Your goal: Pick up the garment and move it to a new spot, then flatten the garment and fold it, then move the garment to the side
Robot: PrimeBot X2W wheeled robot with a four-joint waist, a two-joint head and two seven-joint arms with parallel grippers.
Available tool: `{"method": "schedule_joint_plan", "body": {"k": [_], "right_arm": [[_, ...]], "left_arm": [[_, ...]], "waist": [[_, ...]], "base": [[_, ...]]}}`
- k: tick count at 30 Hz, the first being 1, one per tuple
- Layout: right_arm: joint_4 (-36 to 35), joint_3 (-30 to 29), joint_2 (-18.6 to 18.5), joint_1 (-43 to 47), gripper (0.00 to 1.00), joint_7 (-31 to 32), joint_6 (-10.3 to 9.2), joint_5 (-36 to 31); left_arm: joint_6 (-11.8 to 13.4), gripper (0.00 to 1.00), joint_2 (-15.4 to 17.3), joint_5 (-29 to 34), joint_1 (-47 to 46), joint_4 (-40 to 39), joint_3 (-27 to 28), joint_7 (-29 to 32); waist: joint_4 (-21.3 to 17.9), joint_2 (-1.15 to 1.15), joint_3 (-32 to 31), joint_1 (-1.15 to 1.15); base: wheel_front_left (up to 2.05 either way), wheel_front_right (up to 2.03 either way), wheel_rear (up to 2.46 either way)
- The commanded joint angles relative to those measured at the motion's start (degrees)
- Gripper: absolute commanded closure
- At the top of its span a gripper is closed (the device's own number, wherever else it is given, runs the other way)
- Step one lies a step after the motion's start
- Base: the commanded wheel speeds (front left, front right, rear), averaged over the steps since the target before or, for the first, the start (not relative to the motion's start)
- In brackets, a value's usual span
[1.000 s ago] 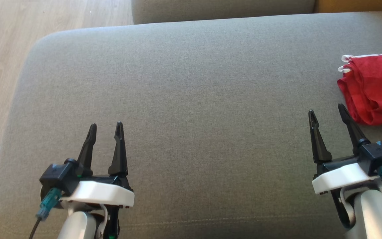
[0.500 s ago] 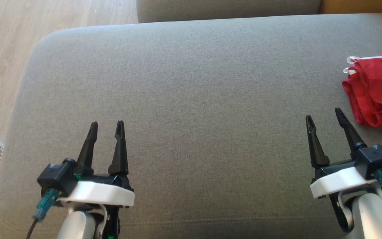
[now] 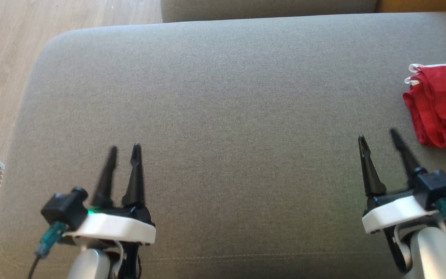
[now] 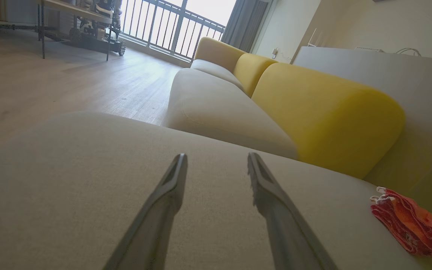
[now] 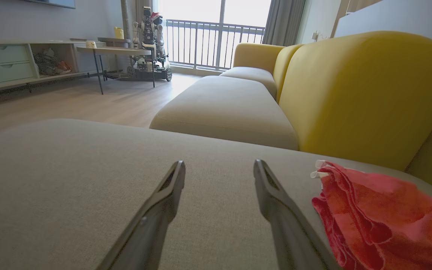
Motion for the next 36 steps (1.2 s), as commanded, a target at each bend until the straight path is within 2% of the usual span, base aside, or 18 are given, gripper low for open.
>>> {"method": "schedule_joint_plan", "body": {"k": [1,6,36], "right_arm": [[0.8,0.0,0.0,0.0,1.0,0.0,0.0,0.0],[2.9,-0.3,0.1,0.2,1.0,0.9,0.0,2.4],[3.7,-0.4,0.2,0.1,1.0,5.5,-0.01,24.4]], "left_arm": [[0.0,1.0,0.0,0.0,0.1,0.7,-0.2,0.0],[-0.1,1.0,0.0,-2.0,0.7,2.4,-0.1,0.4],[-1.8,1.0,1.2,-19.3,-0.7,4.8,2.8,4.2]], "waist": [[0.0,0.0,0.0,0.0],[-0.2,0.0,-0.2,0.0],[-1.4,0.0,-1.6,0.0]], "base": [[0.0,0.0,0.0],[0.0,0.0,0.0],[0.0,0.0,0.0]]}}
